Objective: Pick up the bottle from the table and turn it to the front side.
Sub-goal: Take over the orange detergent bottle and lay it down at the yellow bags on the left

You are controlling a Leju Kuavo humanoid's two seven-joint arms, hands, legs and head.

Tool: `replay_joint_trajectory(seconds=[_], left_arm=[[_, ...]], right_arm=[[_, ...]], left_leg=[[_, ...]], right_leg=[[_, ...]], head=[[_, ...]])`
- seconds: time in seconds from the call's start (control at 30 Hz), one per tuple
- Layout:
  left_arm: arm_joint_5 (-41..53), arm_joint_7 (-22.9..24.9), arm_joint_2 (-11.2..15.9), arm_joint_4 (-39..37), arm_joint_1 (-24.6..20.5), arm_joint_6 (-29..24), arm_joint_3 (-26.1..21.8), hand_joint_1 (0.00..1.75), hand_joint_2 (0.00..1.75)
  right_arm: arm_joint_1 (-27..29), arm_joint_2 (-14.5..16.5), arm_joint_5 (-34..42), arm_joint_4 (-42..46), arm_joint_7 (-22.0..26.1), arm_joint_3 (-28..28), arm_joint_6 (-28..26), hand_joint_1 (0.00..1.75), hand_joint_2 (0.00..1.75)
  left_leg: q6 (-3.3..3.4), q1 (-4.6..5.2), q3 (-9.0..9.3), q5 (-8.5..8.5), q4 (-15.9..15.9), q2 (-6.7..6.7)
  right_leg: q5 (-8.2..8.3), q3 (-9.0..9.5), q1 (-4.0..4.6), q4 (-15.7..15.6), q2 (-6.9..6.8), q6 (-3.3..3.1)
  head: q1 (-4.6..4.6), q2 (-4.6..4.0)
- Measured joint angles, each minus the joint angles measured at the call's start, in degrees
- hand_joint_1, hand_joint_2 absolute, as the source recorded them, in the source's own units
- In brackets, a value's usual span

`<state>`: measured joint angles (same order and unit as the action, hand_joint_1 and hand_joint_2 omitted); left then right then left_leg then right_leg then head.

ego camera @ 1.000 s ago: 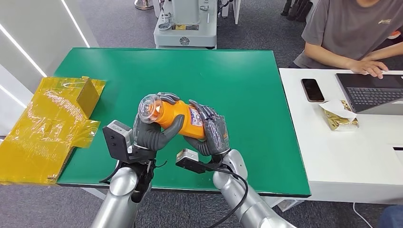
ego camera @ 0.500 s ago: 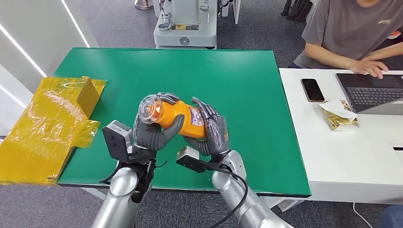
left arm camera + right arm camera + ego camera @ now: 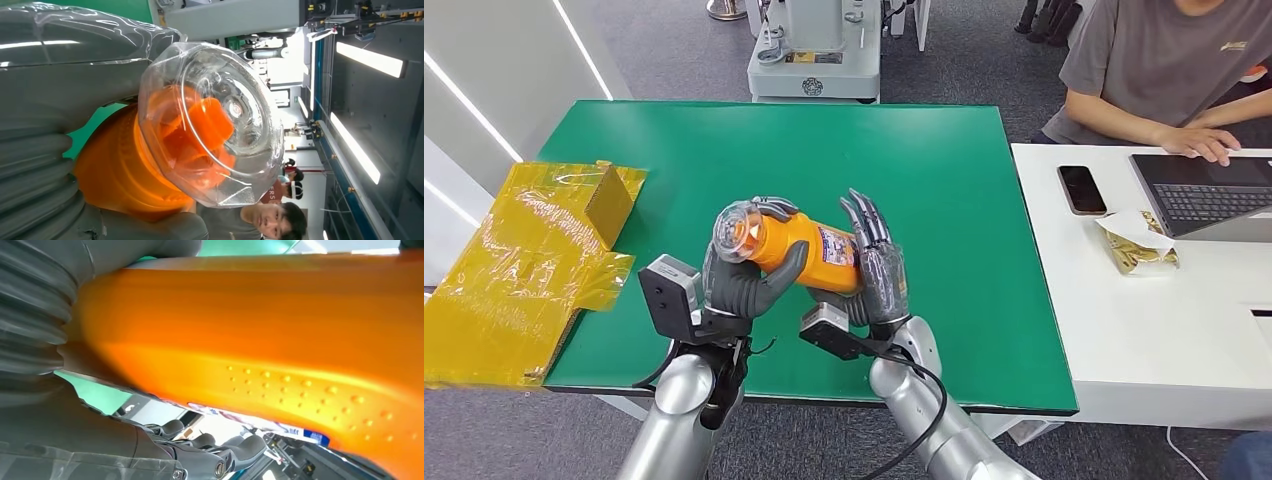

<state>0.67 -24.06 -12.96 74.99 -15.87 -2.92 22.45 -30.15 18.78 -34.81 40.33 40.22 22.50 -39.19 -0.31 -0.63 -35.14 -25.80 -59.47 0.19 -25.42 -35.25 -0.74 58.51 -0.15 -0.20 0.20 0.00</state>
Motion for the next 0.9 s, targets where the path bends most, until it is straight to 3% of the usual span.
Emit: replay_joint_trajectory(seconds=[0.43,0.9], left_arm=[[-0.03,-0.68,0.17,1.12,1.62,-2.32,-0.87,1.75,1.75],[2.11,0.66,0.50,2.26,2.85,-4.12,-2.99,1.75,1.75]], right_arm=[[9.85,-0.96,13.09,14.43,-0.79,5.38,0.00,0.00,1.75],[14.69,-5.56,15.57,31.27,-5.81,12.43,0.02,0.00,1.75]], left_leg=[[0.00,0.00,-0.02,-0.01,0.03,0.00],[0.00,0.00,-0.02,-0.01,0.03,0.00]], right_leg=[[-0.04,-0.02,0.00,-0.01,-0.01,0.00],[-0.04,-0.02,0.00,-0.02,-0.01,-0.01]], head=[[0.01,0.00],[0.01,0.00]])
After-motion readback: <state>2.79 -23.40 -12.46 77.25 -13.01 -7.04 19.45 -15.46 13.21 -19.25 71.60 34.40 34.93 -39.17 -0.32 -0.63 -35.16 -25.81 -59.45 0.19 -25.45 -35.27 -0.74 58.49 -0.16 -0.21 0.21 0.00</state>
